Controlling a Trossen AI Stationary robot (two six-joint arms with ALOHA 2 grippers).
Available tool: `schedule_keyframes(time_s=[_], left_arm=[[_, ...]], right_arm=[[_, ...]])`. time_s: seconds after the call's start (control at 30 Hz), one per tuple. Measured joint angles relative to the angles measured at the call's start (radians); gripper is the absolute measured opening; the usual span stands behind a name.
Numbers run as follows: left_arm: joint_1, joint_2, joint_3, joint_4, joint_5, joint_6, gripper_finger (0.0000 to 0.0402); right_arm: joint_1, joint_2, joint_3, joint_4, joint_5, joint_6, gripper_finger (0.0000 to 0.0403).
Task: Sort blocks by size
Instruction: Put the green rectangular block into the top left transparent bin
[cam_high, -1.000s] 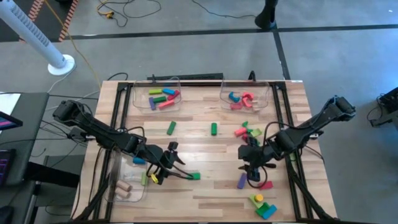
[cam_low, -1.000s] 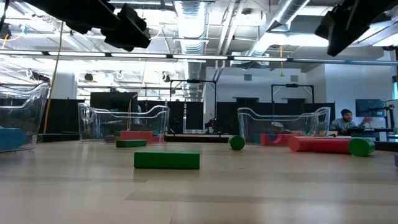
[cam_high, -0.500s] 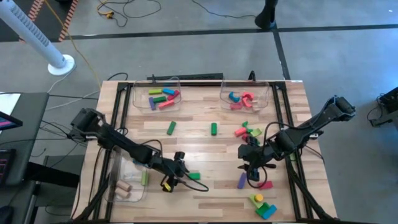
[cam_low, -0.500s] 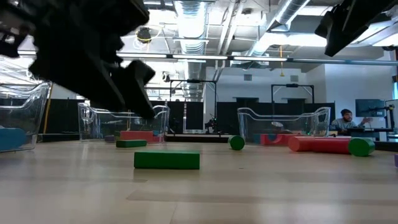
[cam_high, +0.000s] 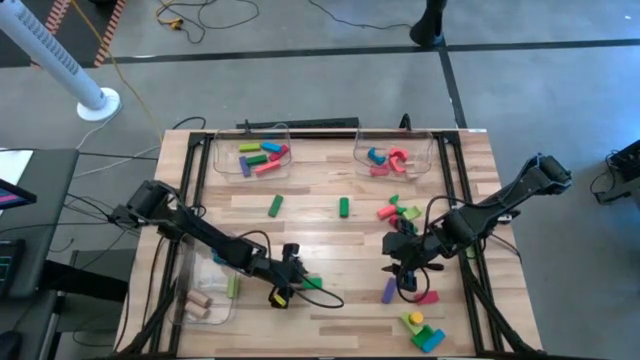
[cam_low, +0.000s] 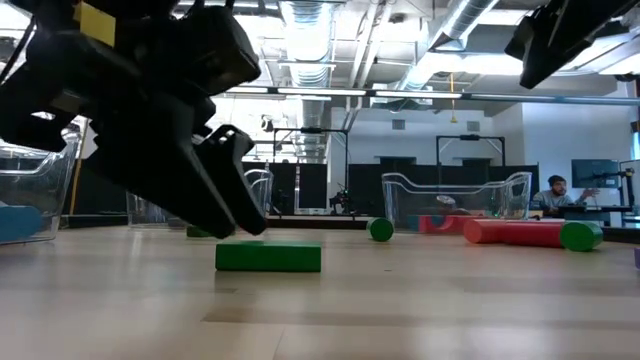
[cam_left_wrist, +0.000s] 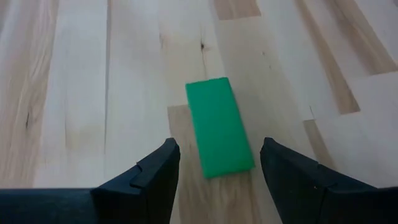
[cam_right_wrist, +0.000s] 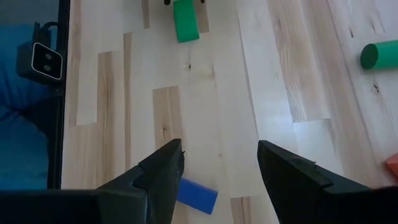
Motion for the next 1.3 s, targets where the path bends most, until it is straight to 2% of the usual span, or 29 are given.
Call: schedule_keyframes(time_s=[0.2,0.37,0.43,0.67,0.8,1.1,1.3], left_arm=[[-0.008,0.064,-0.001,0.048,-0.023,-0.011,0.0215],[-0.027,0.065,-0.001,0.053,-0.154,-0.019,0.0214],[-0.029,0.065,-0.001,0.055,-0.176,-0.004,0.0206],[-0.029,0.078,-0.001,0.049,-0.156,0.023,0.0156],[-0.028,0.094,0.0,0.07,-0.137,0.062,0.0148],[-0.028,0.096,0.0,0.084,-0.129,0.136,0.0163],[-0.027,0.097,0.0,0.096,-0.136,0.179,0.0206]], right_arm=[[0.0,0.0,0.0,0.004,0.03,-0.01,0.024],[0.0,0.0,0.0,0.008,0.03,-0.016,0.024],[0.0,0.0,0.0,0.008,0.03,-0.018,0.024],[0.0,0.0,0.0,0.009,0.042,-0.018,0.024],[0.0,0.0,0.0,0.012,0.052,-0.019,0.024],[0.0,0.0,0.0,0.03,0.053,-0.018,0.024],[0.0,0.0,0.0,0.03,0.053,-0.018,0.024]])
